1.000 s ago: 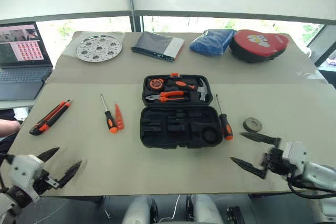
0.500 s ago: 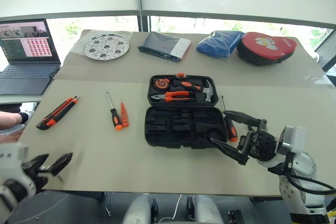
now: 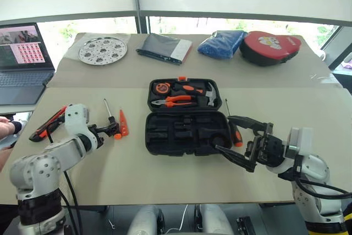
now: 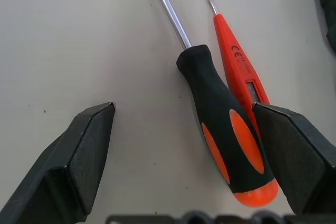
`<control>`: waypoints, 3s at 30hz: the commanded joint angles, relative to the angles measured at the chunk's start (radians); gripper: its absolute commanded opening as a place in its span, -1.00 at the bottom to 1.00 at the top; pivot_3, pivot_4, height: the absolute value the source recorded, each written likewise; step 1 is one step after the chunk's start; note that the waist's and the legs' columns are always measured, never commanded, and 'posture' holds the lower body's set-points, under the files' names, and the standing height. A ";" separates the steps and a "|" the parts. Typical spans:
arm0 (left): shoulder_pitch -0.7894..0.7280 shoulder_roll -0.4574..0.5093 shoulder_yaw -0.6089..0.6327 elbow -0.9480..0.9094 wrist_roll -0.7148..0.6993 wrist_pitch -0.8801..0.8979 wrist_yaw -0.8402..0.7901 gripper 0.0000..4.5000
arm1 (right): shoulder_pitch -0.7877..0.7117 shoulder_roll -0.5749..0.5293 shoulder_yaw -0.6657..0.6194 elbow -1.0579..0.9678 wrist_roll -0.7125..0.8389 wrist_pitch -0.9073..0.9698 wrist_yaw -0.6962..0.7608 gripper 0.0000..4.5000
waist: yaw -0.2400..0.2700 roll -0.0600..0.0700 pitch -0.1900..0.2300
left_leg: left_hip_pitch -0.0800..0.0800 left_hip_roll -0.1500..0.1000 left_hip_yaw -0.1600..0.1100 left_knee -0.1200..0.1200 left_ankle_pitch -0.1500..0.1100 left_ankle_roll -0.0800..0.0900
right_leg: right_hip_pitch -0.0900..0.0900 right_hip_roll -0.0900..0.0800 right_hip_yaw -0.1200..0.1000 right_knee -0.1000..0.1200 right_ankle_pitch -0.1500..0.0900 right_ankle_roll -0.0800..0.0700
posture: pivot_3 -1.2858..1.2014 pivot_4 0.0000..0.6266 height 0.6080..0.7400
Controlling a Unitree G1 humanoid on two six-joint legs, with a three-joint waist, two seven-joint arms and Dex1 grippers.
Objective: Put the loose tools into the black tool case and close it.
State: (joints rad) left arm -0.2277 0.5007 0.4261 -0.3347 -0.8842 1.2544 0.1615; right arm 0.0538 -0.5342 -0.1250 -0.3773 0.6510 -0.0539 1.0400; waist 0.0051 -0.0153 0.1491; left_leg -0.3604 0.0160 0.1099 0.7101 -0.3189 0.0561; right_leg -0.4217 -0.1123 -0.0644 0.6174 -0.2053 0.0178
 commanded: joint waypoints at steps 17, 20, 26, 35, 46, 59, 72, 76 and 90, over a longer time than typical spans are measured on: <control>0.042 0.014 0.081 -0.005 0.147 -0.005 -0.031 -0.59 | 0.005 -0.008 -0.022 -0.074 0.006 0.034 -0.056 1.00 | -0.021 0.001 -0.001 | 0.008 0.002 0.002 -0.002 0.001 -0.002 | 0.000 0.000 0.006 0.009 -0.003 -0.004 | 0.03 -0.52 1.00; 0.057 0.065 0.059 -0.043 0.183 -0.153 -0.137 -0.59 | 0.028 -0.012 -0.038 -0.083 0.001 0.029 -0.063 1.00 | -0.018 0.000 0.000 | 0.009 0.001 0.003 -0.009 0.003 -0.006 | -0.002 0.000 0.007 0.010 -0.003 -0.006 | 0.03 -0.52 1.00; -0.058 0.387 -0.400 0.017 0.474 -0.765 -0.883 -0.59 | 0.099 -0.067 -0.183 -0.051 0.007 0.035 -0.084 1.00 | 0.031 -0.006 0.004 | 0.005 0.000 0.000 -0.010 0.001 -0.015 | -0.003 -0.003 -0.001 0.009 -0.006 -0.010 | 0.03 -0.52 1.00; -0.547 0.234 -0.856 0.405 0.799 -0.974 -1.237 -0.59 | 0.199 -0.073 -0.255 -0.012 0.008 0.027 -0.072 1.00 | 0.021 -0.005 0.005 | -0.002 -0.002 0.003 -0.009 0.006 -0.001 | -0.002 0.004 0.000 -0.003 -0.003 -0.005 | 0.03 -0.52 1.00; -0.656 0.096 -0.955 0.537 0.981 -0.956 -1.281 -0.59 | 0.281 -0.015 -0.252 -0.050 0.011 0.018 -0.073 1.00 | 0.013 -0.006 0.005 | -0.010 -0.001 -0.001 -0.003 0.002 0.006 | -0.005 0.003 -0.001 -0.006 -0.001 0.002 | 0.03 -0.52 1.00; -0.645 -0.009 -0.854 0.549 0.972 -0.983 -1.219 -0.08 | 0.304 0.018 -0.229 -0.045 0.020 0.022 -0.044 1.00 | 0.024 -0.005 0.005 | -0.010 -0.002 0.000 0.006 -0.001 0.013 | -0.002 -0.001 0.000 -0.006 0.001 0.006 | 0.03 -0.52 1.00; -0.495 -0.080 -0.679 0.550 0.815 -0.988 -1.174 -0.24 | 0.291 0.034 -0.198 -0.028 0.006 0.016 -0.037 1.00 | 0.014 -0.005 0.005 | -0.011 -0.001 0.000 0.010 -0.002 0.013 | -0.002 -0.001 0.000 -0.004 0.002 0.007 | 0.03 -0.52 1.00; -0.491 -0.114 -0.662 0.609 0.804 -0.983 -1.143 -0.86 | 0.296 0.039 -0.192 -0.032 0.003 0.015 -0.036 1.00 | 0.015 -0.005 0.005 | -0.011 -0.002 0.000 0.010 -0.002 0.013 | -0.001 -0.001 0.000 -0.004 0.002 0.007 | 0.03 -0.52 1.00; -0.441 -0.146 -0.764 0.656 0.869 -0.850 -1.119 -0.98 | 0.310 0.033 -0.183 -0.050 0.006 0.022 -0.048 1.00 | 0.017 -0.004 0.004 | -0.008 -0.002 0.000 0.010 -0.002 0.014 | 0.001 -0.001 0.000 -0.004 0.003 0.008 | 0.03 -0.52 1.00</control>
State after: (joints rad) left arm -0.6782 0.3573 -0.3009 0.2803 -0.0495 0.3376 -0.9711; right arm 0.3651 -0.4974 -0.2920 -0.3937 0.6490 -0.0181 0.9951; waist 0.0225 -0.0194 0.1530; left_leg -0.3685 0.0142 0.1098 0.7208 -0.3212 0.0703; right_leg -0.4201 -0.1137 -0.0646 0.6132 -0.2026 0.0253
